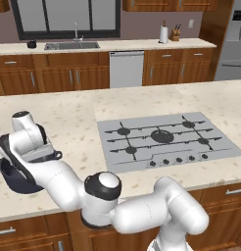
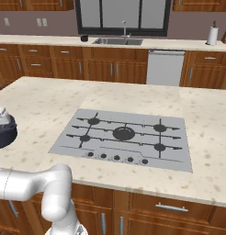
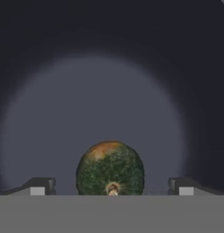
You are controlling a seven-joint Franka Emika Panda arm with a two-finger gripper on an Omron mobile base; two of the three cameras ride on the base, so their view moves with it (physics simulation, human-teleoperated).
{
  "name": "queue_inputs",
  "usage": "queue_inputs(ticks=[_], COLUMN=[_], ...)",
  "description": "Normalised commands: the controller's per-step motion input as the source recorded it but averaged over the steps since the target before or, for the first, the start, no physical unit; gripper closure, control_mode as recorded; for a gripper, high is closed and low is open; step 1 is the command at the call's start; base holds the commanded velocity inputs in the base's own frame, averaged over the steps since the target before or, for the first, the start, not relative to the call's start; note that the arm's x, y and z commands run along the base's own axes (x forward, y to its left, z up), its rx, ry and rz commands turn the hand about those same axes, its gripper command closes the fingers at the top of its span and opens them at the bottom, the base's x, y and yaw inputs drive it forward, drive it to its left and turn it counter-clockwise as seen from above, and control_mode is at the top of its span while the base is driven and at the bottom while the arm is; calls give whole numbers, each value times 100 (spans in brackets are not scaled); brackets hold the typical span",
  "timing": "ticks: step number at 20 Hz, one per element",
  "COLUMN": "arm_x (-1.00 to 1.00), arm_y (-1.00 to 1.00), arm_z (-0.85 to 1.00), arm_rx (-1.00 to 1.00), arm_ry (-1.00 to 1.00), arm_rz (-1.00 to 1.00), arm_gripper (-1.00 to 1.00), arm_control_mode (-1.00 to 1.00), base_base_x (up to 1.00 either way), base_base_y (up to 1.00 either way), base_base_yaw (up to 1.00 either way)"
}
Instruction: Turn on the sink faucet. Then move the squash from the counter to the sink. Turn off the sink. Move the vegetable from the sink to the pot next to the stove. Finally move the pot to the front right burner.
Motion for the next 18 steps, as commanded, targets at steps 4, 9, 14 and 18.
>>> queue_inputs(ticks=[4, 9, 14, 18], arm_x=[0, 0, 0, -3], arm_y=[-31, -53, -61, -72], arm_z=[46, 59, 65, 39], arm_rx=[2, 3, 4, 6], arm_ry=[-5, -5, -4, 0], arm_rz=[-2, -5, -8, -8], arm_gripper=[-100, -100, -100, -100], arm_control_mode=[-100, -100, -100, -100], base_base_x=[0, 0, 0, 0], base_base_y=[0, 0, 0, 0], base_base_yaw=[0, 0, 0, 0])
